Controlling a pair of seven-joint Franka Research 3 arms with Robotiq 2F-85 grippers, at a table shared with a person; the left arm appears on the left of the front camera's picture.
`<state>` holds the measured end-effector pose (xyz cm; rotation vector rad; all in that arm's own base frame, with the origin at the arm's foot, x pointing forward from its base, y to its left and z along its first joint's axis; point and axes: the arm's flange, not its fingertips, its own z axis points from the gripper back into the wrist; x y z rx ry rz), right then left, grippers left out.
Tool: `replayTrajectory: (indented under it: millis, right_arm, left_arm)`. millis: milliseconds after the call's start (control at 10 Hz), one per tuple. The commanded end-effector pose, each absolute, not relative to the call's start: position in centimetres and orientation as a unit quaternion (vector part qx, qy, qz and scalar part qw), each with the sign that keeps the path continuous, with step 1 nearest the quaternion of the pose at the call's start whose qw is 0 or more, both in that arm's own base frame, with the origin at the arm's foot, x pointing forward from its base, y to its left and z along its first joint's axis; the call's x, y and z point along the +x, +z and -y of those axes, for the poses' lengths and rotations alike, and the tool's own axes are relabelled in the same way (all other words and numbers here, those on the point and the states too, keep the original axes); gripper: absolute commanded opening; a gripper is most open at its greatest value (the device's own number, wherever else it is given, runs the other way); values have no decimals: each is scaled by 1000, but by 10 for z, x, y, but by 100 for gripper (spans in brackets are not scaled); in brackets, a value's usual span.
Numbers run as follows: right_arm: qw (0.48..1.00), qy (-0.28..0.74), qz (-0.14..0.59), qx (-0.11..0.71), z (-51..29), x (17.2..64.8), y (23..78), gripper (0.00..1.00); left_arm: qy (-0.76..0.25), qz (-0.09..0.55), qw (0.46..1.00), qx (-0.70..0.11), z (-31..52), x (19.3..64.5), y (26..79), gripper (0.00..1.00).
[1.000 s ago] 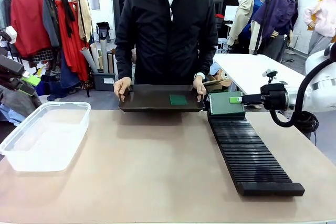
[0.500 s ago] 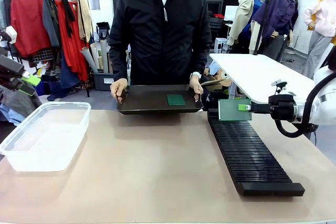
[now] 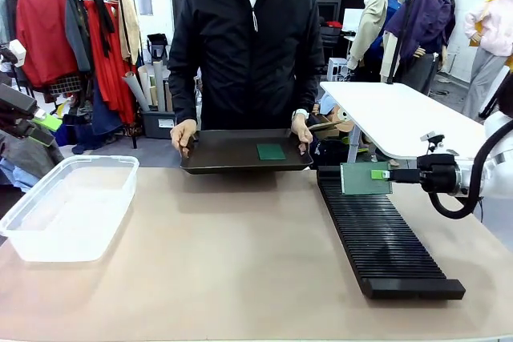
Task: Sort PCBs into racks and boxes based on the side picked up.
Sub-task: If the short side of the Blank PCB is picked up, insert it into the PCB Rack ; if the long side is picked up, place it in the Organizing box.
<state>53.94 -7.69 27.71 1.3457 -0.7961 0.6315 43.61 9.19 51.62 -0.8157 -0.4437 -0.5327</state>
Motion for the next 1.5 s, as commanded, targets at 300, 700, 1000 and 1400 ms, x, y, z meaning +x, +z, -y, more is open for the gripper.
replayTrajectory:
  millis: [300, 700, 1000, 1400]
  right_arm:
    - [670, 279, 349, 593, 83, 534, 272, 0]
    - [670, 279, 349, 593, 83, 534, 272, 0]
    - [670, 279, 349, 593, 83, 534, 272, 0]
    - [670, 279, 349, 593, 83, 534, 272, 0]
  left_arm:
    - [-254, 212, 859, -392, -92, 436, 517, 100]
    - [-254, 212, 859, -392, -92, 436, 517, 100]
    - [-254, 212, 859, -392, -92, 436, 517, 100]
    - [-254, 212, 859, -392, -92, 436, 517, 100]
